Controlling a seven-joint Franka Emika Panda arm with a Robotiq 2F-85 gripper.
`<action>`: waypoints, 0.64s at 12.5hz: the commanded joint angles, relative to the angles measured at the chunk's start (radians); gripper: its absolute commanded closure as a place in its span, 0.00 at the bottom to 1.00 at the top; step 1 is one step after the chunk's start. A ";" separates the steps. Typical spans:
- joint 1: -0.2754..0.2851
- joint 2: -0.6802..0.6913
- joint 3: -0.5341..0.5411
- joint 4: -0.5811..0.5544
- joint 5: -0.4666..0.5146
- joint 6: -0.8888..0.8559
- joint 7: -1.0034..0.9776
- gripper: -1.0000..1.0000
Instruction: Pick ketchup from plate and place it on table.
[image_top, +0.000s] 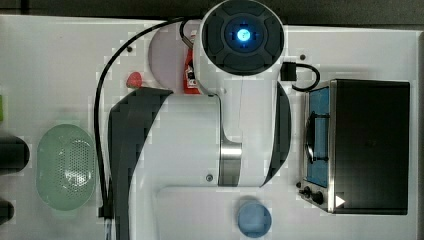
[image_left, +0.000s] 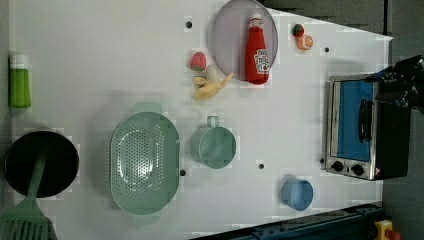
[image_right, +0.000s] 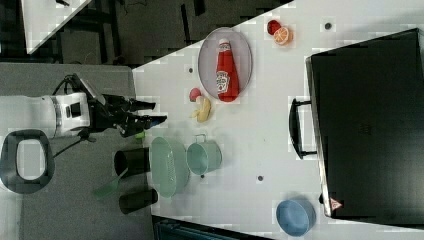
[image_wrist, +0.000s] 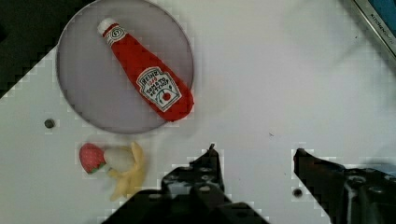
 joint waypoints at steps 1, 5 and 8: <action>-0.091 -0.241 0.064 -0.102 0.009 -0.160 0.049 0.21; -0.088 -0.160 0.073 -0.101 0.010 -0.134 -0.105 0.00; -0.085 -0.055 0.080 -0.097 0.010 -0.069 -0.216 0.00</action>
